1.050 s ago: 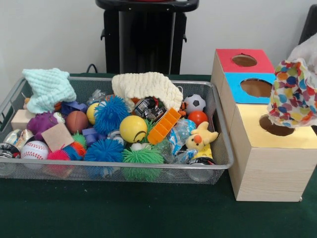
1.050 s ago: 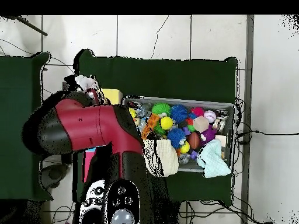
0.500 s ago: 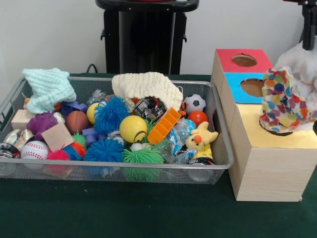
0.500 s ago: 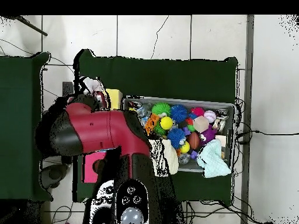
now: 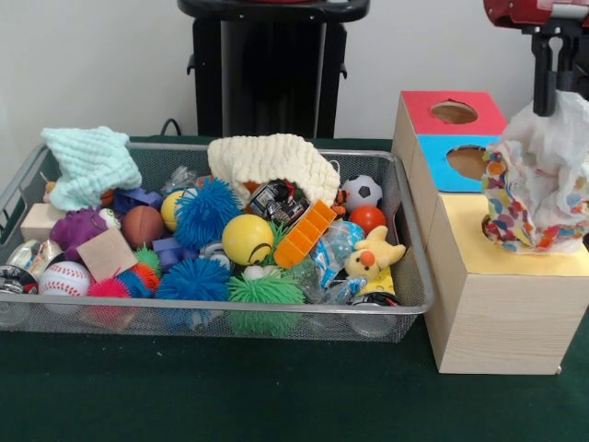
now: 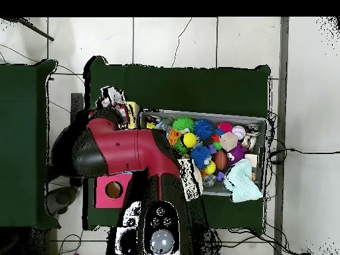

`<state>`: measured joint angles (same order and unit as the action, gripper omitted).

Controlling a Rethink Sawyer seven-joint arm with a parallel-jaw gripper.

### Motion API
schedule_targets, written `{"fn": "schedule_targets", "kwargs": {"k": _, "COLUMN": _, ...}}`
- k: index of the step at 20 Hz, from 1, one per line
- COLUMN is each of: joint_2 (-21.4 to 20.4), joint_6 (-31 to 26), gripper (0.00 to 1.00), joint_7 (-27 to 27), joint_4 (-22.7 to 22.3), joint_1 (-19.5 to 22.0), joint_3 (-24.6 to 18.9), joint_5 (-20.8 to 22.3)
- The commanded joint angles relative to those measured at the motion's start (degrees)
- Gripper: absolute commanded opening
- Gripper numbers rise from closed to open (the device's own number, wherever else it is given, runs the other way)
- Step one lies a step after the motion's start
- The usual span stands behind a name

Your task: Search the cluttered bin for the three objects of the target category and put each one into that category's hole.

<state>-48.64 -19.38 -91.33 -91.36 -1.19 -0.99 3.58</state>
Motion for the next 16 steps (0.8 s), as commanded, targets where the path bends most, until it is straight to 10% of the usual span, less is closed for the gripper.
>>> {"fn": "schedule_targets", "kwargs": {"k": 1, "joint_2": 3.04, "joint_6": 1.77, "gripper": 0.0, "joint_7": -9.58, "joint_4": -5.86, "joint_1": 0.3, "joint_3": -0.67, "joint_5": 1.03}}
{"fn": "schedule_targets", "kwargs": {"k": 16, "joint_2": 5.03, "joint_6": 7.78, "gripper": 0.0, "joint_7": -10.24, "joint_4": -8.08, "joint_1": -1.08, "joint_3": 1.61, "joint_5": 2.96}}
